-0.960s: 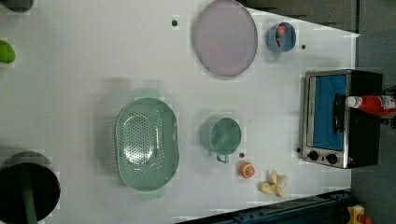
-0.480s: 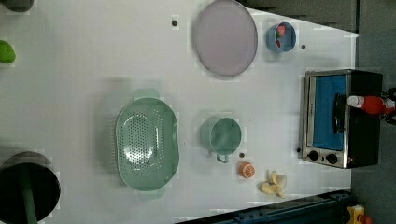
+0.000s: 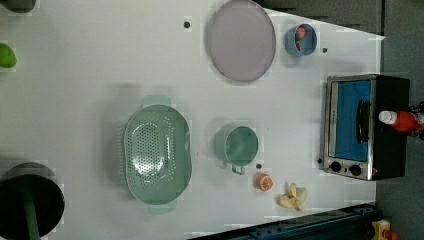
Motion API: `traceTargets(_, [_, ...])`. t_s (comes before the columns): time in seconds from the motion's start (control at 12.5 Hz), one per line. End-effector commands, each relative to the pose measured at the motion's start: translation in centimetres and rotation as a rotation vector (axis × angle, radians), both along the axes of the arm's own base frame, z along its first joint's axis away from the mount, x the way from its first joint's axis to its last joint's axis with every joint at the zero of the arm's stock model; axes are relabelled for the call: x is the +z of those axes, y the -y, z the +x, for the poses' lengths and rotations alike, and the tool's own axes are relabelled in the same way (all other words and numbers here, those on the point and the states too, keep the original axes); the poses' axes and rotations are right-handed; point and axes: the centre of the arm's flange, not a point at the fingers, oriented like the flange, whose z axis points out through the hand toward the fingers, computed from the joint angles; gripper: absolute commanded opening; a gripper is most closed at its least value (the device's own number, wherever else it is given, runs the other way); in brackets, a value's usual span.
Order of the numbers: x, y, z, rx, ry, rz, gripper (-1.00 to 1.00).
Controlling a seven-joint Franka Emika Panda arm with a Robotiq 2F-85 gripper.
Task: Pick Ketchup from oven and place it on table.
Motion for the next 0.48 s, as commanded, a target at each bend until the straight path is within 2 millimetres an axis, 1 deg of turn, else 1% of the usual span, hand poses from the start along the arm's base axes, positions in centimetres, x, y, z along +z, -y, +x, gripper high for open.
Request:
traceTargets(0.08, [13.9,-6.2,5.0,0.128,0.144,-0.054,0.27])
traceTargets(0.16, [16.1,-8.5,5.8,0.174,0.158,-0.051,0.27])
traceTargets(0.24, [17.9,-11.2,6.8,0.223,0.184,-0.045,0.27])
traceTargets(0.4, [19.8,-17.5,8.6,0.335,0.219,-0.012,0.27])
traceTargets(0.48, [20.2,-20.7,9.2,0.391,0.211,0.018,0.26])
